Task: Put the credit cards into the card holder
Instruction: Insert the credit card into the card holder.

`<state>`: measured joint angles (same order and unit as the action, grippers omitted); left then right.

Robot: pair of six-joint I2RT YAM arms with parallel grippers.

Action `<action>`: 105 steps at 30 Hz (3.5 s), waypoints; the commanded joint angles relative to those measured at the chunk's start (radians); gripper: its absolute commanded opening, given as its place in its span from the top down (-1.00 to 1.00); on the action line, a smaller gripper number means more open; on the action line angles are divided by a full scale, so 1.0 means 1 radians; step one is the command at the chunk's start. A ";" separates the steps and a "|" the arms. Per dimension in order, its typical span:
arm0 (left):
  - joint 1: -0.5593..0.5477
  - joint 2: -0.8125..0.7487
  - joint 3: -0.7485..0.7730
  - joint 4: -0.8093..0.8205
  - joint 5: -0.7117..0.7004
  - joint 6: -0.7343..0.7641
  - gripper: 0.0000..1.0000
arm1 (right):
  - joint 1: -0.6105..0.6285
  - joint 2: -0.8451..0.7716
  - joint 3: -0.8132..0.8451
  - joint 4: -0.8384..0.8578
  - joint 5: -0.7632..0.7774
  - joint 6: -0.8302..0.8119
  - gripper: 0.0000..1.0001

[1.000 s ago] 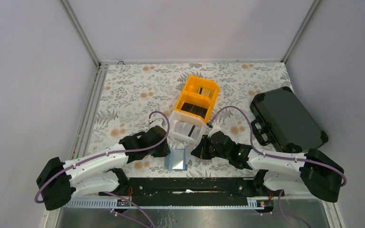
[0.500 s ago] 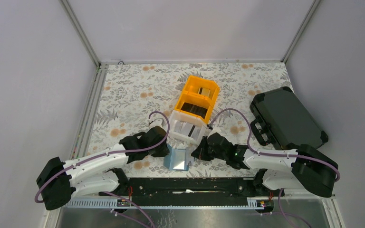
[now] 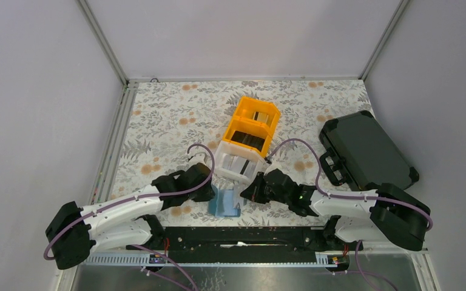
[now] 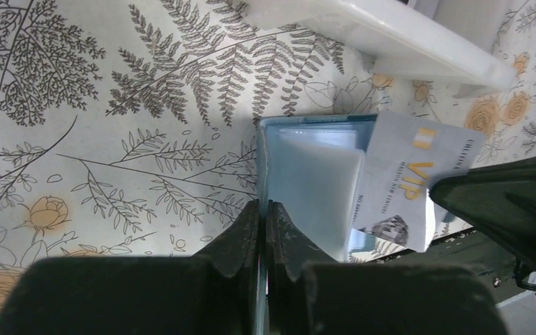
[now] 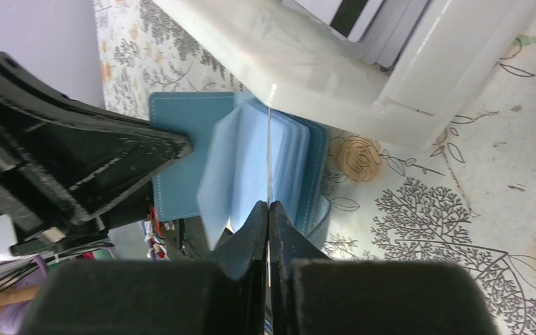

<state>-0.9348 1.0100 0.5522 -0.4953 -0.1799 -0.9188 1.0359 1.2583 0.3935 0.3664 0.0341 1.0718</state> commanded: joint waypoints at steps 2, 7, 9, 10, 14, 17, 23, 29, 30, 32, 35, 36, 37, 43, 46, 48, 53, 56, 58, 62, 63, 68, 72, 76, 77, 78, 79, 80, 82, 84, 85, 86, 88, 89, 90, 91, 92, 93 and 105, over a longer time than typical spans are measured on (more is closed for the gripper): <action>-0.004 -0.017 -0.034 0.029 -0.013 -0.033 1.00 | 0.012 -0.042 -0.008 0.063 0.018 0.030 1.00; -0.004 -0.023 -0.052 0.060 0.002 -0.043 1.00 | 0.012 0.005 0.000 0.102 0.000 0.026 1.00; -0.004 -0.024 -0.061 0.068 0.008 -0.048 1.00 | 0.013 0.022 0.008 0.114 -0.005 0.022 1.00; -0.004 -0.026 -0.063 0.069 0.009 -0.051 1.00 | 0.014 0.027 0.013 0.116 -0.005 0.020 1.00; -0.005 -0.042 -0.076 0.076 0.010 -0.056 0.61 | 0.019 0.045 0.025 0.130 -0.005 0.010 1.00; -0.005 -0.071 -0.089 0.089 0.013 -0.057 0.34 | 0.019 0.053 0.029 0.153 -0.008 0.008 1.00; -0.003 -0.175 -0.138 0.129 0.006 -0.094 -0.41 | 0.021 0.073 0.053 0.160 -0.005 -0.003 1.00; -0.002 -0.207 -0.169 0.172 0.023 -0.096 -0.63 | 0.021 0.102 0.054 0.183 -0.016 -0.003 1.00; -0.003 -0.192 -0.165 0.169 0.030 -0.091 -0.63 | 0.021 0.105 0.056 0.185 -0.017 -0.003 1.00; -0.002 -0.156 -0.154 0.161 0.041 -0.074 -0.65 | 0.021 0.112 0.059 0.191 -0.018 -0.005 1.00; -0.003 -0.108 -0.131 0.162 0.063 -0.032 -0.73 | 0.021 0.121 0.060 0.205 -0.016 -0.005 1.00; -0.004 -0.094 -0.125 0.164 0.072 -0.015 -0.74 | 0.021 0.122 0.061 0.213 -0.016 -0.004 1.00; -0.004 -0.083 -0.118 0.164 0.080 0.000 -0.74 | 0.021 0.125 0.063 0.223 -0.016 -0.004 1.00; -0.003 -0.099 -0.121 0.170 0.097 0.020 -0.75 | 0.021 0.132 0.087 0.258 -0.019 -0.015 1.00; -0.004 -0.138 -0.139 0.182 0.101 0.020 -0.80 | 0.021 0.146 0.101 0.268 -0.025 -0.019 1.00; -0.003 -0.159 -0.150 0.189 0.104 0.019 -0.81 | 0.021 0.161 0.108 0.284 -0.031 -0.019 1.00; -0.004 -0.163 -0.152 0.169 0.116 0.028 -0.61 | 0.021 0.176 0.124 0.294 -0.031 -0.024 1.00; -0.004 -0.156 -0.147 0.144 0.114 0.037 -0.36 | 0.021 0.181 0.133 0.285 -0.031 -0.031 1.00; -0.003 -0.151 -0.144 0.125 0.102 0.042 -0.14 | 0.020 0.183 0.137 0.282 -0.031 -0.035 1.00; -0.003 -0.132 -0.123 0.061 0.059 0.044 0.28 | 0.021 0.183 0.138 0.275 -0.027 -0.037 1.00; -0.003 -0.130 -0.119 0.051 0.049 0.044 0.37 | 0.021 0.181 0.138 0.270 -0.025 -0.039 1.00; -0.004 -0.126 -0.126 0.047 0.037 0.034 0.59 | 0.021 0.150 0.131 0.232 -0.003 -0.056 1.00; -0.002 -0.120 -0.138 0.049 0.031 0.022 0.76 | 0.022 0.100 0.112 0.163 0.031 -0.067 1.00; -0.002 -0.120 -0.187 0.114 0.026 -0.022 0.83 | 0.021 0.018 0.068 0.116 0.048 -0.066 1.00; -0.001 -0.120 -0.213 0.150 0.032 -0.044 0.85 | 0.021 0.004 0.055 0.111 0.045 -0.058 1.00; -0.001 -0.119 -0.238 0.194 0.041 -0.065 0.86 | 0.021 -0.005 0.040 0.110 0.042 -0.047 1.00; 0.000 -0.117 -0.260 0.234 0.050 -0.090 0.86 | 0.021 -0.012 0.027 0.113 0.036 -0.036 1.00; 0.000 -0.113 -0.279 0.269 0.058 -0.110 0.87 | 0.021 -0.015 0.005 0.123 0.026 -0.027 1.00; 0.000 -0.105 -0.303 0.313 0.062 -0.136 0.83 | 0.022 -0.010 -0.018 0.138 0.009 -0.005 1.00; 0.000 -0.099 -0.311 0.328 0.055 -0.144 0.74 | 0.021 -0.003 -0.036 0.149 -0.005 0.014 1.00; 0.000 -0.097 -0.314 0.332 0.053 -0.144 0.69 | 0.021 0.001 -0.044 0.152 -0.012 0.018 1.00; 0.000 -0.095 -0.314 0.333 0.053 -0.143 0.62 | 0.021 0.005 -0.048 0.156 -0.017 0.020 1.00; 0.000 -0.092 -0.313 0.334 0.058 -0.138 0.46 | 0.021 0.010 -0.050 0.157 -0.021 0.020 1.00; 0.001 -0.090 -0.312 0.335 0.060 -0.135 0.38 | 0.021 0.016 -0.050 0.162 -0.023 0.020 1.00; 0.001 -0.088 -0.309 0.328 0.061 -0.132 0.30 | 0.021 0.023 -0.047 0.161 -0.023 0.018 1.00; 0.001 -0.084 -0.305 0.321 0.058 -0.129 0.20 | 0.021 0.030 -0.041 0.155 -0.020 0.017 1.00; 0.002 -0.081 -0.300 0.305 0.054 -0.124 0.10 | 0.021 0.037 -0.039 0.151 -0.016 0.017 1.00; 0.002 -0.077 -0.293 0.291 0.048 -0.116 0.04 | 0.021 0.045 -0.036 0.148 -0.008 0.021 1.00; 0.001 0.009 -0.221 0.181 0.008 -0.037 -0.32 | 0.021 0.119 -0.033 0.174 0.005 0.057 1.00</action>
<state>-0.9348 0.9852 0.3214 -0.1745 -0.1150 -1.0084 1.0473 1.3518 0.3424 0.5087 0.0174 1.1114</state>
